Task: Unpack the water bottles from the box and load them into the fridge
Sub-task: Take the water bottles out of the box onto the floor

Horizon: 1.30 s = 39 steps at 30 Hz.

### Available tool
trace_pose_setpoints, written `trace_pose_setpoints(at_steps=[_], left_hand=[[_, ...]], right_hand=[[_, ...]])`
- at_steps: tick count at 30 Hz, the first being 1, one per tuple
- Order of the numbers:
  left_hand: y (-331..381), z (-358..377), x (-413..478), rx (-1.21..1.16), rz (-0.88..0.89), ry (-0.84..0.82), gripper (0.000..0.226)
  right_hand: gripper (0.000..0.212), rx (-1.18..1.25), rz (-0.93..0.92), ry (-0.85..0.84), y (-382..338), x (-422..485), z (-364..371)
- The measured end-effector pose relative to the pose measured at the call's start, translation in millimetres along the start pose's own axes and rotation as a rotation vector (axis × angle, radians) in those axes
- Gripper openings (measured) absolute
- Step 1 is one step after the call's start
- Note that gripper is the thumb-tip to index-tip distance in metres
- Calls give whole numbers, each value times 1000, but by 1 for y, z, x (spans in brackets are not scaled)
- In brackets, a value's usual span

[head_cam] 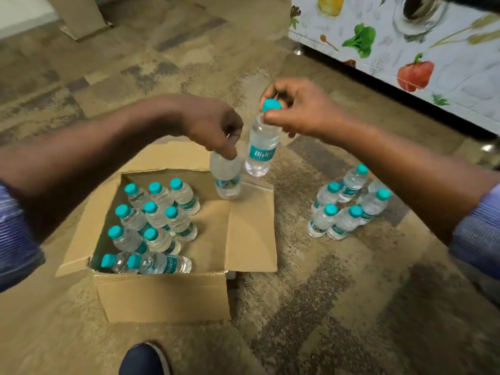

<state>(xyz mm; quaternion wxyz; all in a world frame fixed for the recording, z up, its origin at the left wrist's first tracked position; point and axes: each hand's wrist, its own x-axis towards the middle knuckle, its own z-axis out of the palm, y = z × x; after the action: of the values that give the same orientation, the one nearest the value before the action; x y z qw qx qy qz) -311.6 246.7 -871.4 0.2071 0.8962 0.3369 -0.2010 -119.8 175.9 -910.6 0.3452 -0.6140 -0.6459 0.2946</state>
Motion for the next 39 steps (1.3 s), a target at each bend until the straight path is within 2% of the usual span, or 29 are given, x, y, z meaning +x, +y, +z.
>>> trace_pose_setpoints(at_steps=[4,9,12,17,23,29,36,39], left_hand=[[43,15,23,-113,132,141,14],[96,63,63,-141,280,165,21],[124,92,81,-159,341,164,24],[163,122,92,-111,415,108,23],[183,171,108,-146,442,94,23],[190,210,123,-170,412,119,23],[194,228,129,-180,389,128,22],[193,223,132,-143,374,85,31]], right_hand=[[24,-132,71,128,24,-3,-40],[30,-385,184,213,85,-10,-66],[31,-436,245,212,125,-15,-73],[39,-552,315,129,169,-27,-71],[38,-607,346,-1,195,-30,-45],[39,-711,383,-144,209,-31,-23],[42,-728,371,-200,208,-28,-20],[45,-789,372,-271,201,-24,-23]])
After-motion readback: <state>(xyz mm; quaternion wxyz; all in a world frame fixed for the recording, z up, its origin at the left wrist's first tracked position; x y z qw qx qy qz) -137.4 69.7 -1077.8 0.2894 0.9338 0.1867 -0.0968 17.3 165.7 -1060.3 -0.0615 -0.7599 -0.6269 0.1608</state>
